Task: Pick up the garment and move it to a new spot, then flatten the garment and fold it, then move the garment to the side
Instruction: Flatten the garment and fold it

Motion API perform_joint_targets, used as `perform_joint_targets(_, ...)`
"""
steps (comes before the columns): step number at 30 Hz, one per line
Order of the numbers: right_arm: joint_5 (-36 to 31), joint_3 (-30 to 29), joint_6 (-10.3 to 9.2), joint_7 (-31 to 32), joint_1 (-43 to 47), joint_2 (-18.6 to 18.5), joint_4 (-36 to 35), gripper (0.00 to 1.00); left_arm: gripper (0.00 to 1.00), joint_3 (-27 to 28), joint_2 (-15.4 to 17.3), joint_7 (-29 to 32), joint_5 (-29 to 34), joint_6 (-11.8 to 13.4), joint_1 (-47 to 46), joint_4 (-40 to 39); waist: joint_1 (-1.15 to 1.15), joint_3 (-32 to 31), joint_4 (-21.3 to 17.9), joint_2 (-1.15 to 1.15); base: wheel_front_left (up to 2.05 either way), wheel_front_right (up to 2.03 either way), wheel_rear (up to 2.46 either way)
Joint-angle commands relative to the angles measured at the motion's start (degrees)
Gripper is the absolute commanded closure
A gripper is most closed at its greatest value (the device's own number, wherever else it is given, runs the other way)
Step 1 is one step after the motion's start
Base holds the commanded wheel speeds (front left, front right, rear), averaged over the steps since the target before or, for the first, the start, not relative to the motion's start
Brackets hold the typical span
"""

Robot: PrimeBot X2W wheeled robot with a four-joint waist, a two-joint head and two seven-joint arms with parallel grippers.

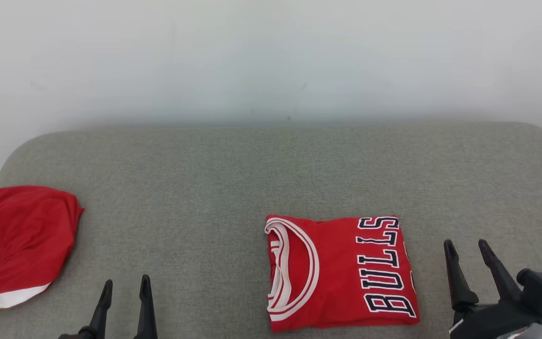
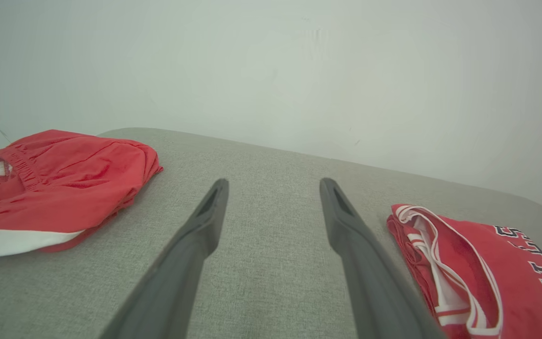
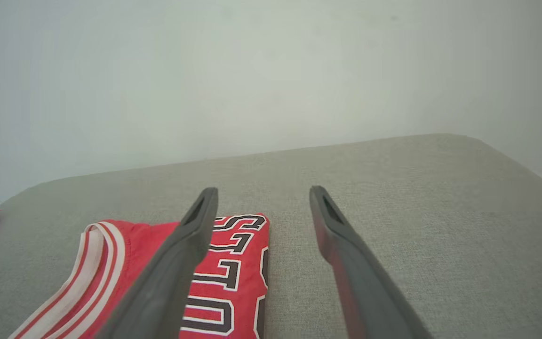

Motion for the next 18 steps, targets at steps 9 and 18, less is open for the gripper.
perform_joint_targets(9, -3.7, -0.2, -0.11, -6.1, 3.4, 0.5, 4.2, 0.0, 0.0, -0.1, -0.2, -0.2, 1.3, -0.2, 1.8, 2.2, 0.01, -1.2, -0.9, 0.0, 0.0, 0.0, 0.0)
perform_joint_targets(18, -6.3, 0.0, -0.11, -7.3, 5.2, 1.3, 5.3, 0.0, 0.0, 0.5, -0.2, -0.2, 2.1, -0.7, 2.9, 3.4, 0.01, -1.4, -0.8, 0.0, 0.0, 0.0, 0.0)
